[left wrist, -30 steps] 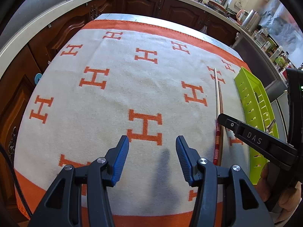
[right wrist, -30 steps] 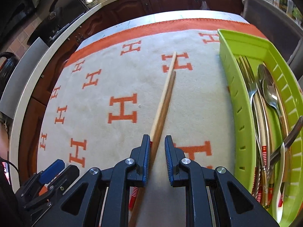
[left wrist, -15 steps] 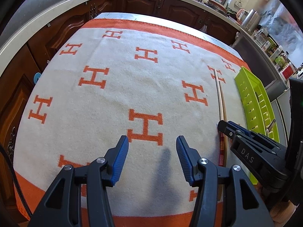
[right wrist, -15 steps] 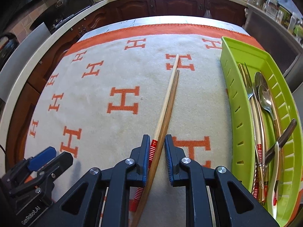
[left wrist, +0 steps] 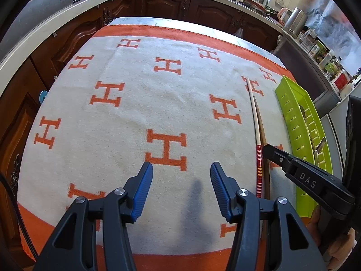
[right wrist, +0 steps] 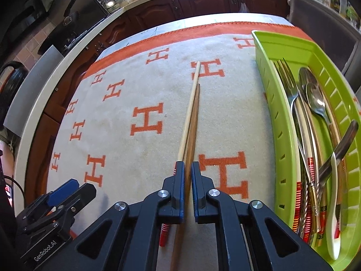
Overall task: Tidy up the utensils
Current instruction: 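Grasp the brown chopstick pair with the right tool, then carry the brown chopstick into the tray while the left tool grasps the last banded chopstick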
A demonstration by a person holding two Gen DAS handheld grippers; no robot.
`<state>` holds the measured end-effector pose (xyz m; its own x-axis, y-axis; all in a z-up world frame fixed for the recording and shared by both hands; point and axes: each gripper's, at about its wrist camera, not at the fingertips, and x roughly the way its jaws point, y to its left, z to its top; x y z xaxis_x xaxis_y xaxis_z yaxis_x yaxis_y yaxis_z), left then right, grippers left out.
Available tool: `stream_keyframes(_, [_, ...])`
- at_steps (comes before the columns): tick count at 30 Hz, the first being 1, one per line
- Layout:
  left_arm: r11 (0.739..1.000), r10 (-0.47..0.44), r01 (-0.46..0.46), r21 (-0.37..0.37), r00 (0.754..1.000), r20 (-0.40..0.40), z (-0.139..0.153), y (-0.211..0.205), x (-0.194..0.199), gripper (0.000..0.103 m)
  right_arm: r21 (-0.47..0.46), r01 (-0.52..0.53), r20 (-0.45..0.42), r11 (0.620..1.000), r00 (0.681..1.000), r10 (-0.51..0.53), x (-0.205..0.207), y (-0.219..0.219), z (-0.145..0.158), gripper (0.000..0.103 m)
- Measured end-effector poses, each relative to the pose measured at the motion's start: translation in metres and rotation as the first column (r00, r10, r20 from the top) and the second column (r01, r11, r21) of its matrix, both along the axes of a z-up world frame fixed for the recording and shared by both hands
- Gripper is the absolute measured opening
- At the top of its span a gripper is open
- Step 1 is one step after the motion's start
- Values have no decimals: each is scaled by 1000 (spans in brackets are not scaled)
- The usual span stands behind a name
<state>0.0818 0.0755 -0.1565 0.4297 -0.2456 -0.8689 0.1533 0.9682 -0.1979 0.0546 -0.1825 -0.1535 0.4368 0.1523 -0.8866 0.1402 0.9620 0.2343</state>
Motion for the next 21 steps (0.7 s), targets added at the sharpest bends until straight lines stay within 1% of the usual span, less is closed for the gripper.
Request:
stream_keyframes(4, [1000,-2,1,8,1000,1,1,-3,-1,51,-3,2,11,1000,1000,-2,-2,-2,2,5])
stream_keyframes(8, [1000,-3,3,15,1000,-3,0,-5,-1,51,-34,-3,15,999,1000,3,-2,-1,-1,5])
stream_keyframes(11, [1000,-6,7,19,1000,-9,-1,-8,-1,52,-74,-36,3,997,999,36,0,5,-3,6])
stream_keyframes(17, [999,-24,24,28,1000,-16,-1,-16,-2,52,-171,-82,17,982,996,86,-1,20,-3,8])
stream_keyframes(19, [999,-26,27,31,1000,-16,-1,-17,-1,52,-159,-75,16,984,997,79,-3,18,-3,7])
stream_keyframes(21, [999,-33,34,32,999,-19,-1,-19,0,52,-122,-62,10,991,998,63,-4,12,-2,6])
